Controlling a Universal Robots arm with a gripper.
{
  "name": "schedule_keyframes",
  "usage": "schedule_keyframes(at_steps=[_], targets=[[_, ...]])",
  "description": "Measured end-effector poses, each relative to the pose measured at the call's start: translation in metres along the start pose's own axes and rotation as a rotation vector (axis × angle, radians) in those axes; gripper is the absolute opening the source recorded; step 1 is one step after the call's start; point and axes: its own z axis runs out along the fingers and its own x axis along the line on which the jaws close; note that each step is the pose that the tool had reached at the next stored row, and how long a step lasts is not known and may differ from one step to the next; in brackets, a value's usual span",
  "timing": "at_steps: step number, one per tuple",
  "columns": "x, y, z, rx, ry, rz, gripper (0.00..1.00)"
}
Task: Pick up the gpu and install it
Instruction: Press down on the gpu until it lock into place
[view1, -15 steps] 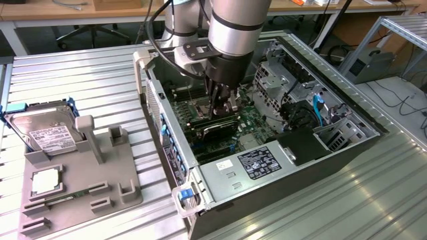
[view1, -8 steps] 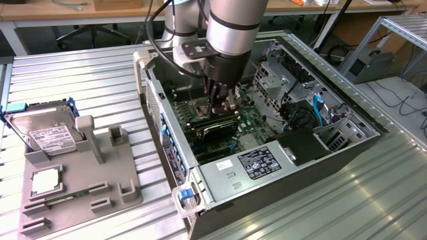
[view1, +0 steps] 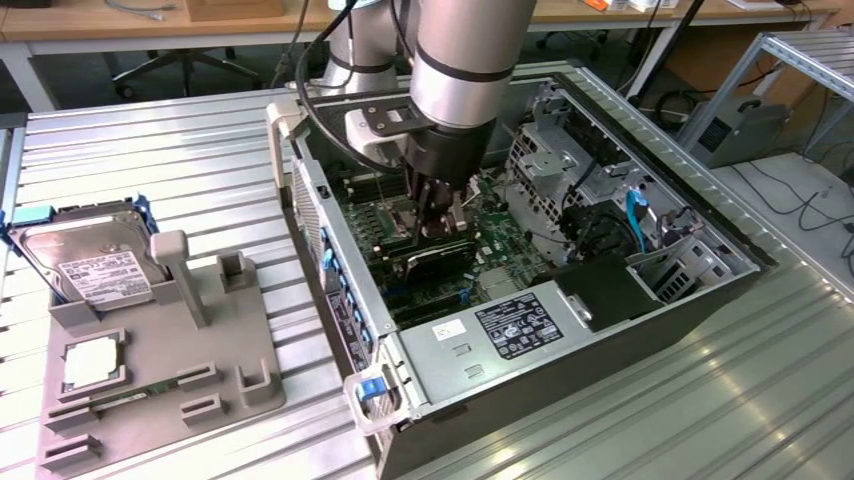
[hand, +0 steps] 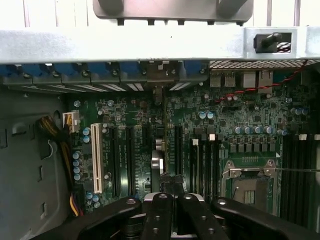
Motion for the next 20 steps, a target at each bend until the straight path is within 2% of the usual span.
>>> schedule_keyframes(at_steps=[4, 9, 20], targets=[[0.0, 0.0, 0.002, 0.0001, -0.0002, 0.0, 0.11], [0.0, 0.0001, 0.0096, 0.0, -0.0001, 0.0, 0.11], [0.0, 0.0002, 0.0155, 0.0, 0.0, 0.0, 0.11]])
